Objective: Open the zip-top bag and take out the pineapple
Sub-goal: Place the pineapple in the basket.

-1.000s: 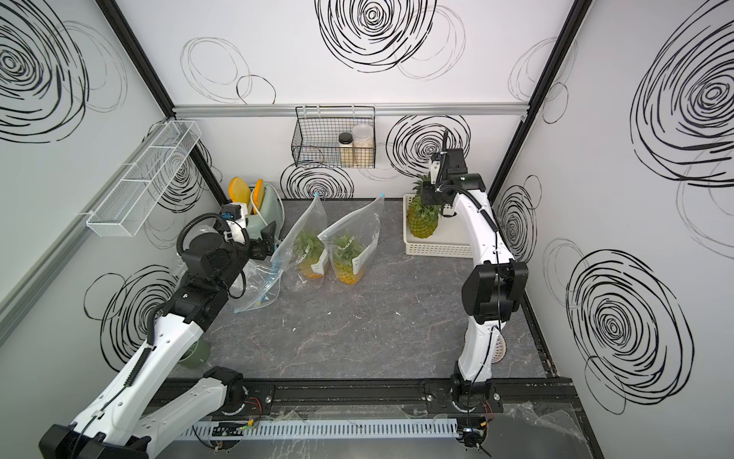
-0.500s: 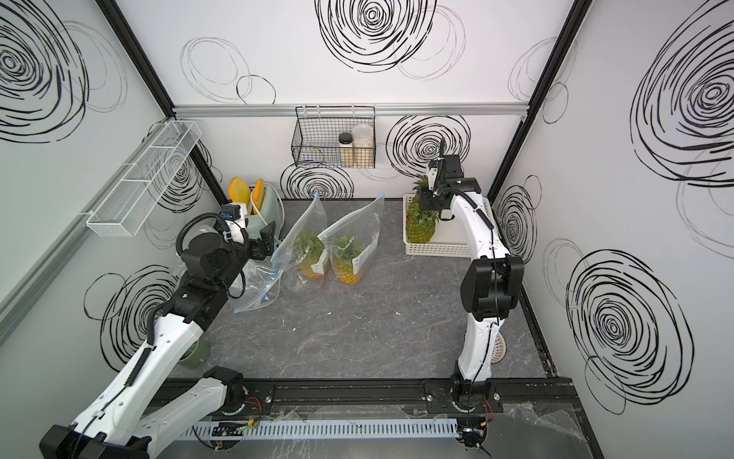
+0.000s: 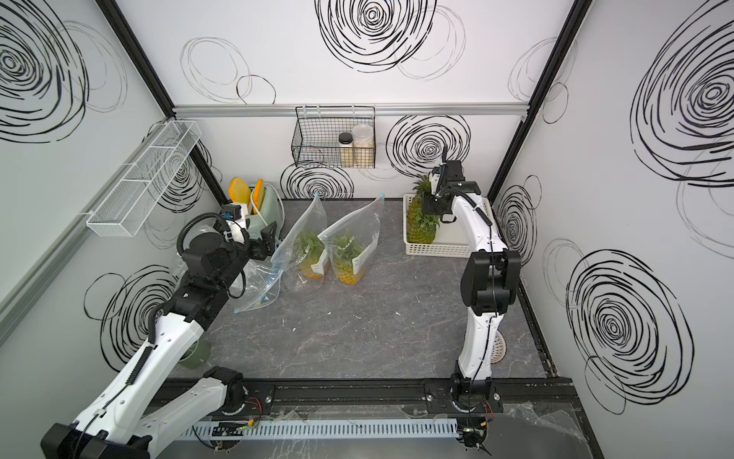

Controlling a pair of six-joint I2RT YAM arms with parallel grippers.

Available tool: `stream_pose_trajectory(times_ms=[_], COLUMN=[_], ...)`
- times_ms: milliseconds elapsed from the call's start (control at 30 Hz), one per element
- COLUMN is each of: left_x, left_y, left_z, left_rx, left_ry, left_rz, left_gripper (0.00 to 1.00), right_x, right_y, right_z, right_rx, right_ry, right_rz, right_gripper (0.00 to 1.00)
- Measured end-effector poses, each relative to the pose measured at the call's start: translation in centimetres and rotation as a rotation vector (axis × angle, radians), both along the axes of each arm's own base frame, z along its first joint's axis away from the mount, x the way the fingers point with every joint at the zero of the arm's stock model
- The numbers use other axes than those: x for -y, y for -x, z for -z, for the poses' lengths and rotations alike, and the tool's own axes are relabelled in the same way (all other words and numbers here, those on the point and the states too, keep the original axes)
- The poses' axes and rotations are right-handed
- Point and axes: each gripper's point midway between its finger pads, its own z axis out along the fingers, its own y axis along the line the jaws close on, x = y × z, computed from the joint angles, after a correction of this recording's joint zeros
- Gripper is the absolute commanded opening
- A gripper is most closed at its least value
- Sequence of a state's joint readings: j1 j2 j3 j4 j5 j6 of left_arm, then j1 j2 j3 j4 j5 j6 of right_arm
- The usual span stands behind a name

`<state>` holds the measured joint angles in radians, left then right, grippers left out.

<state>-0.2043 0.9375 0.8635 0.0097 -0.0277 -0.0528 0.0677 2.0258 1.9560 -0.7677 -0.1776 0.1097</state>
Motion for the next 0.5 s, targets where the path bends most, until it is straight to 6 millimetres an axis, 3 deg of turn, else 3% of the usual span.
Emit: stream_pose_trajectory(times_ms=[133,500], left_x=[0.05,0.09], left_y=[-0.09,-0.22], left_z=[0.2,0.43], left_rx=[-0.005,-0.012], left_ry=[0.0,-0.002], left_rz=[0.001,0.002], left_gripper=[0.81,0.8], right_x=[0.12,-0.07], right_y=[-0.13,-0.31], right_z=[1.14,1.22], right_rx=[-0.013,-0.006], right_ry=[-0.017,-0.032], right_rz=[0.007,0.002], right_gripper=[0.0,0.0])
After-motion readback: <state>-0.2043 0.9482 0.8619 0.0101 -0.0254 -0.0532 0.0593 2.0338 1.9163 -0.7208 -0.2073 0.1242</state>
